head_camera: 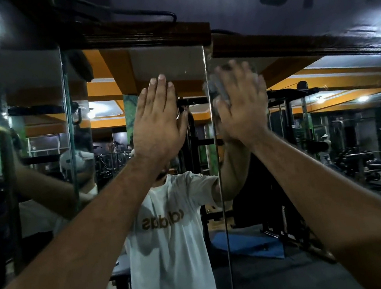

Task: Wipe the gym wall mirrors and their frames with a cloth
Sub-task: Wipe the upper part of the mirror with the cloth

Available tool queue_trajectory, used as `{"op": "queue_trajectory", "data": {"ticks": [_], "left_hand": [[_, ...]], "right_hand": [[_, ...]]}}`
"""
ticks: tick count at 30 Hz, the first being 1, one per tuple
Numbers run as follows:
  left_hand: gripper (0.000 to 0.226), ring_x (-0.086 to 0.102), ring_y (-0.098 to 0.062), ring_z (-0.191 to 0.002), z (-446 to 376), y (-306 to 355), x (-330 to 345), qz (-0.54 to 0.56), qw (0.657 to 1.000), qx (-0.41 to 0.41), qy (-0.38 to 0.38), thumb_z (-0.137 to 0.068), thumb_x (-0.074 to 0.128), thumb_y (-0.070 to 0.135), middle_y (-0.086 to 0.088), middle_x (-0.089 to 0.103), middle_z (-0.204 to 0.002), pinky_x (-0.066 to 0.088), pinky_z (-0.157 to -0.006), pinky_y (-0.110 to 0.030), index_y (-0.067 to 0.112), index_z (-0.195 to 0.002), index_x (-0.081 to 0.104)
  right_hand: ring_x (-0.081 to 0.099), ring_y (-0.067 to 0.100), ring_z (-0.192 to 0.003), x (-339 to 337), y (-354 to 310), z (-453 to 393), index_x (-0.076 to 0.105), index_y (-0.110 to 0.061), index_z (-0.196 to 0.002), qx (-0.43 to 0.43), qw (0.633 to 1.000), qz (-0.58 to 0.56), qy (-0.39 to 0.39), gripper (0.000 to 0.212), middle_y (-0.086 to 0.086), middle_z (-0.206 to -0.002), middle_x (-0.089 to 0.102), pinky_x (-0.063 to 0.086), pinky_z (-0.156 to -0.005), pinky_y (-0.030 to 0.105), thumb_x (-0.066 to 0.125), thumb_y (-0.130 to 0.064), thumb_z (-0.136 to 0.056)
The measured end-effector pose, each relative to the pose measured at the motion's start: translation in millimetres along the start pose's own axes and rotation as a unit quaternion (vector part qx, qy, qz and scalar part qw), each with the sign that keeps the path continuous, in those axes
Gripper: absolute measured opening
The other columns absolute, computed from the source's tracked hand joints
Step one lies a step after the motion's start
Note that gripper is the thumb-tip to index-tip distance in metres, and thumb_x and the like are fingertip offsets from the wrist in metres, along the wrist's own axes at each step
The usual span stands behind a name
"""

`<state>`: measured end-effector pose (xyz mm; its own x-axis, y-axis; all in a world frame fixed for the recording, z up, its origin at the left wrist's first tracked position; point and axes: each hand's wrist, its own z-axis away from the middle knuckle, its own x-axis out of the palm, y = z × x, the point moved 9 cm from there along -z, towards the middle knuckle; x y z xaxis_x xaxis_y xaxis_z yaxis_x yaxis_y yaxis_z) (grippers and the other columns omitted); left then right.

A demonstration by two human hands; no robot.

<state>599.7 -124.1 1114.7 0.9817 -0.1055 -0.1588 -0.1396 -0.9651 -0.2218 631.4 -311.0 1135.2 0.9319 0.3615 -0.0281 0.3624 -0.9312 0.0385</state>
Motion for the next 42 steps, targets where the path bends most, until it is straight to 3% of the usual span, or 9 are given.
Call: {"op": "queue_trajectory", "data": {"ticks": [3,8,13,17,22,28,33,38,42], "left_hand": [[0.071,0.013,-0.029,-0.156,-0.5,-1.3,-5.7,0.017,1.0,-0.004,0.005,-0.104,0.022,0.048,-0.019,0.017,-0.167,0.009,-0.128,-0.044,0.003,-0.157,0.026],[0.066,0.012,-0.029,-0.156,-2.8,-14.8,-13.3,0.021,0.997,-0.058,0.052,-0.103,0.027,0.041,-0.017,0.019,-0.167,0.013,-0.126,-0.048,0.003,-0.157,0.028],[0.07,0.015,-0.03,-0.155,-8.2,-15.8,-11.0,0.022,0.998,-0.057,0.033,-0.1,0.02,0.044,-0.018,0.021,-0.166,0.013,-0.126,-0.049,0.003,-0.156,0.031],[0.067,0.017,-0.03,-0.155,-7.1,-19.2,-12.1,0.027,0.996,-0.066,0.049,-0.1,0.026,0.042,-0.018,0.024,-0.165,0.016,-0.125,-0.05,0.003,-0.154,0.035],[0.069,0.013,-0.03,-0.156,-4.6,-26.2,-10.7,0.014,0.997,-0.066,0.038,-0.102,0.024,0.046,-0.018,0.02,-0.167,0.014,-0.126,-0.05,0.004,-0.156,0.031],[0.061,0.026,-0.033,-0.152,4.2,-33.2,-33.7,0.091,0.982,-0.101,0.132,-0.098,0.037,0.031,-0.021,0.034,-0.16,0.02,-0.124,-0.051,-0.002,-0.15,0.041],[0.059,0.022,-0.03,-0.153,12.2,-46.0,-25.4,0.076,0.979,-0.149,0.118,-0.101,0.043,0.03,-0.018,0.029,-0.163,0.012,-0.126,-0.043,0.002,-0.153,0.038],[0.059,0.02,-0.028,-0.154,18.7,-55.3,-33.6,0.079,0.975,-0.163,0.13,-0.101,0.039,0.03,-0.016,0.029,-0.164,0.015,-0.127,-0.044,0.003,-0.154,0.036],[0.058,0.021,-0.031,-0.153,30.8,-73.2,-38.6,0.052,0.965,-0.221,0.133,-0.102,0.039,0.031,-0.019,0.028,-0.164,0.013,-0.126,-0.045,0.002,-0.153,0.036]], "right_hand": [[0.009,0.029,-0.16,0.6,-1.0,-14.7,0.026,-0.03,-0.164,0.105,0.994,-0.006,0.004,0.069,0.006,-0.173,0.017,0.003,-0.127,0.062,0.036,-0.048,-0.099],[0.006,0.024,-0.16,5.2,-37.1,-18.3,0.027,-0.034,-0.163,-0.089,0.994,-0.046,-0.05,0.07,0.002,-0.173,0.017,-0.001,-0.127,0.059,0.044,-0.041,-0.095],[0.005,0.027,-0.161,-1.4,-22.6,-37.0,0.028,-0.034,-0.163,0.066,0.997,-0.035,0.005,0.067,0.003,-0.174,0.014,0.0,-0.128,0.059,0.038,-0.044,-0.098],[0.003,0.024,-0.161,8.9,-62.0,-26.3,0.028,-0.034,-0.163,-0.104,0.993,-0.036,-0.05,0.07,0.002,-0.174,0.013,-0.003,-0.128,0.056,0.047,-0.039,-0.096],[0.002,0.026,-0.161,3.6,-58.1,-35.4,0.026,-0.033,-0.164,0.036,0.999,-0.033,-0.012,0.067,0.003,-0.174,0.011,-0.002,-0.128,0.058,0.039,-0.044,-0.099],[0.008,0.024,-0.161,7.3,-78.1,-31.0,0.033,-0.033,-0.161,-0.142,0.986,-0.057,-0.061,0.068,0.003,-0.173,0.019,-0.006,-0.128,0.051,0.05,-0.036,-0.095],[0.004,0.025,-0.161,5.7,-79.2,-33.3,0.03,-0.033,-0.162,-0.004,0.998,-0.054,-0.01,0.068,0.002,-0.173,0.016,-0.001,-0.129,0.056,0.044,-0.04,-0.096],[0.007,0.024,-0.161,13.3,-111.4,-29.6,0.03,-0.033,-0.162,-0.151,0.986,-0.048,-0.059,0.068,0.002,-0.173,0.017,-0.001,-0.129,0.055,0.047,-0.037,-0.097],[0.005,0.026,-0.161,4.8,-82.3,-50.2,0.025,-0.034,-0.163,0.023,0.999,-0.032,0.003,0.066,0.004,-0.174,0.014,-0.003,-0.129,0.052,0.044,-0.039,-0.1]]}}
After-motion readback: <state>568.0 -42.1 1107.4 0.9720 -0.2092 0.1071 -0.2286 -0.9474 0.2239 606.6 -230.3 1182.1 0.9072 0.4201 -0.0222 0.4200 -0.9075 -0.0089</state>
